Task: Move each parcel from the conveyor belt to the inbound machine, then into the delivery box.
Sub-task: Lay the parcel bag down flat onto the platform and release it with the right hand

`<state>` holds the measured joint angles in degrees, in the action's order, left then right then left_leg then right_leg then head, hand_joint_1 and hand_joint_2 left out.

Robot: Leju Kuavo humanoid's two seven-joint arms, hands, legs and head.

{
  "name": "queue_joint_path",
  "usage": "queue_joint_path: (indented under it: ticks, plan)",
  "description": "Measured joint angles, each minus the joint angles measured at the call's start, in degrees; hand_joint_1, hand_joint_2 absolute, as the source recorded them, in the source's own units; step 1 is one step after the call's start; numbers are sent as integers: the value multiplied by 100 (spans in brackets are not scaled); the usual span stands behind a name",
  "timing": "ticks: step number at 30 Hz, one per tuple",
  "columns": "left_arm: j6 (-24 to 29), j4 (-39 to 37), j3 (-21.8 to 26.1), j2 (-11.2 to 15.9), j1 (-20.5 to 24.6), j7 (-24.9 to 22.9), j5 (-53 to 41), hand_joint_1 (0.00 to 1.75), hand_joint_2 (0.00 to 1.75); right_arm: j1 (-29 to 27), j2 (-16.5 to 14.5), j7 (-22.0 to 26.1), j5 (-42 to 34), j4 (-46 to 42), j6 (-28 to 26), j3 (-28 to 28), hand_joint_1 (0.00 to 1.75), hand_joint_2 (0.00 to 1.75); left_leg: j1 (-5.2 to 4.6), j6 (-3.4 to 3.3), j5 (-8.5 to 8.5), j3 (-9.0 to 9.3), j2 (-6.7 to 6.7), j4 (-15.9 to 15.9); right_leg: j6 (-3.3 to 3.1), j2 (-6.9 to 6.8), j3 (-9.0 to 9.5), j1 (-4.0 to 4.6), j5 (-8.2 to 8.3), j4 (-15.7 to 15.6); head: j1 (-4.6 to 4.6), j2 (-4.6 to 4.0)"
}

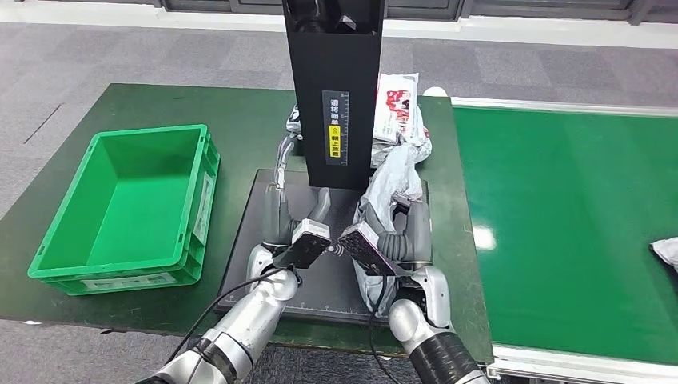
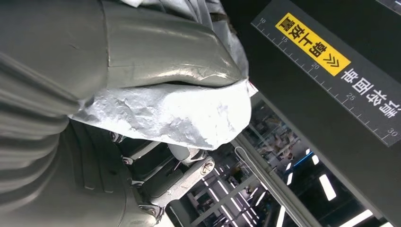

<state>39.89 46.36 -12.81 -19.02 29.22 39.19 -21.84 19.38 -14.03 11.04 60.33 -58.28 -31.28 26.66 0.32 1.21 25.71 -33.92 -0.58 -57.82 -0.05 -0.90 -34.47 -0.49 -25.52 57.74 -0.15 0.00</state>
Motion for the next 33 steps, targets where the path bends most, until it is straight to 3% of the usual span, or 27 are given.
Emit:
queue_joint_path:
  ticks: [4, 9, 11, 13, 15, 20, 33]
  plan:
    - [0, 5, 2, 0, 0, 0, 33, 0, 175, 28, 2, 68, -199, 20, 229, 29, 175, 175, 0, 0, 0, 0, -1, 0, 0, 1, 0, 1, 0, 0, 0, 0]
    - [0, 43, -8, 17, 26, 0, 368, 0, 175, 207, 19, 419, -974, 269, 1299, 375, 175, 175, 0, 1, -1, 0, -2, 0, 0, 3, -2, 4, 0, 0, 0, 0]
    - [0, 46, -20, 39, 85, 0, 473, 0, 175, 300, 42, 617, -1310, 397, 1712, 562, 87, 175, 0, 2, -2, 0, -2, 0, -1, 3, -2, 6, 0, 0, 0, 0]
    - [0, 48, -28, 63, 157, 0, 502, 0, 175, 387, 84, 760, -1538, 513, 1901, 737, 0, 87, 0, 3, -2, 0, -2, 0, -1, 2, -2, 6, 0, 0, 0, 0]
    - [0, 62, -23, 87, 195, 0, 294, 0, 175, 440, 126, 827, -1865, 591, 1724, 830, 0, 0, 0, 3, -2, 0, 0, 0, -1, 1, -2, 5, 0, 0, 0, 0]
    - [0, 96, 27, 143, 202, 0, -273, 0, 175, 509, 240, 1019, -2930, 614, 832, 617, 0, 0, 0, 1, -1, -1, -3, -1, 1, 3, -2, -2, 1, 0, 1, 0]
    - [0, 72, 31, 201, 215, 0, -336, 0, 175, 522, 368, 1224, -3383, 615, 639, 397, 0, 0, -2, 1, -1, -1, -4, -3, 1, 5, -5, 3, 1, -1, 0, 0]
